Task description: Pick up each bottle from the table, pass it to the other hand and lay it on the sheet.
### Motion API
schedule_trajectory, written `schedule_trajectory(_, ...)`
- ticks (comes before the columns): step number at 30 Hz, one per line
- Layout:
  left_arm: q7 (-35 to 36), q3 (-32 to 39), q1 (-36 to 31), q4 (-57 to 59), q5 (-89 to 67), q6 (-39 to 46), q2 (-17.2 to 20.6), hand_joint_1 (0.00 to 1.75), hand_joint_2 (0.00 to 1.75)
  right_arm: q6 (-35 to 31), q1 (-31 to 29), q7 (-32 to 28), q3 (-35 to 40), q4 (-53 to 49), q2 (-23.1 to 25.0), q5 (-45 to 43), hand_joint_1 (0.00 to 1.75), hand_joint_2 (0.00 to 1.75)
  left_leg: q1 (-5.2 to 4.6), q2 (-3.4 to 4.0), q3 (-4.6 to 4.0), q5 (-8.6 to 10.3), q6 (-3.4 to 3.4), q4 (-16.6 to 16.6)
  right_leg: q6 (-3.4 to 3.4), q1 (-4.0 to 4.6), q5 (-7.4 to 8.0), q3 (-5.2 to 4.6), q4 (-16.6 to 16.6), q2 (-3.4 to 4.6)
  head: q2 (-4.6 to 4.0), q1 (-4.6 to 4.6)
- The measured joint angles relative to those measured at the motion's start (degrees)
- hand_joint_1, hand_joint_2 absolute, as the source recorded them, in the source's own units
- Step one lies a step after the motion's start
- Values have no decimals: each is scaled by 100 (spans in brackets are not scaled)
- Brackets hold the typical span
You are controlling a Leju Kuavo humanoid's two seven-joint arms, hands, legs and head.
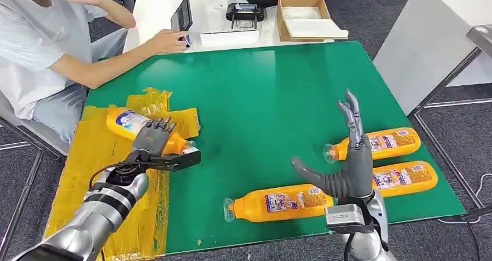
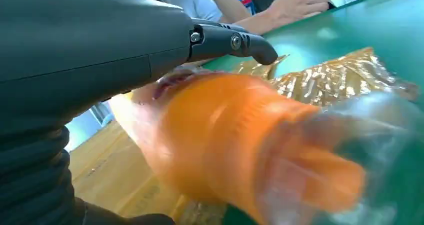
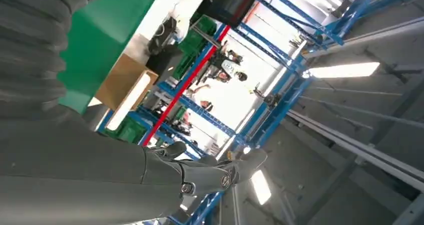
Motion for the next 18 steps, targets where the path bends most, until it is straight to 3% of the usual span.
schedule_trajectory(8,-17,0,-7,31,46,4,-20,0,175,0,-32,-9,0,85,2,-15,0,175,0,-2,0,0,0,0,0,0,0,0,0,0,0,0)
schedule_trajectory(9,-17,0,-8,33,46,4,-20,0,0,0,-32,-9,0,92,2,-15,0,175,0,-2,0,0,0,0,0,-1,0,0,0,0,0,0)
schedule_trajectory(12,-86,2,-8,41,119,28,-22,0,0,0,-34,-9,0,103,2,-15,0,175,0,-1,0,0,0,0,0,0,0,0,0,0,0,0)
schedule_trajectory(15,-772,260,316,-491,1475,-13,-50,0,0,-26,-33,-77,-4,135,-26,-44,0,175,0,1,0,0,0,0,0,0,0,-1,0,0,0,0)
schedule_trajectory(18,-778,326,556,-1056,2064,-138,-55,0,0,-28,-35,-120,-11,173,-61,-52,0,175,0,-1,-4,-1,0,0,0,-1,0,-2,-1,0,0,2)
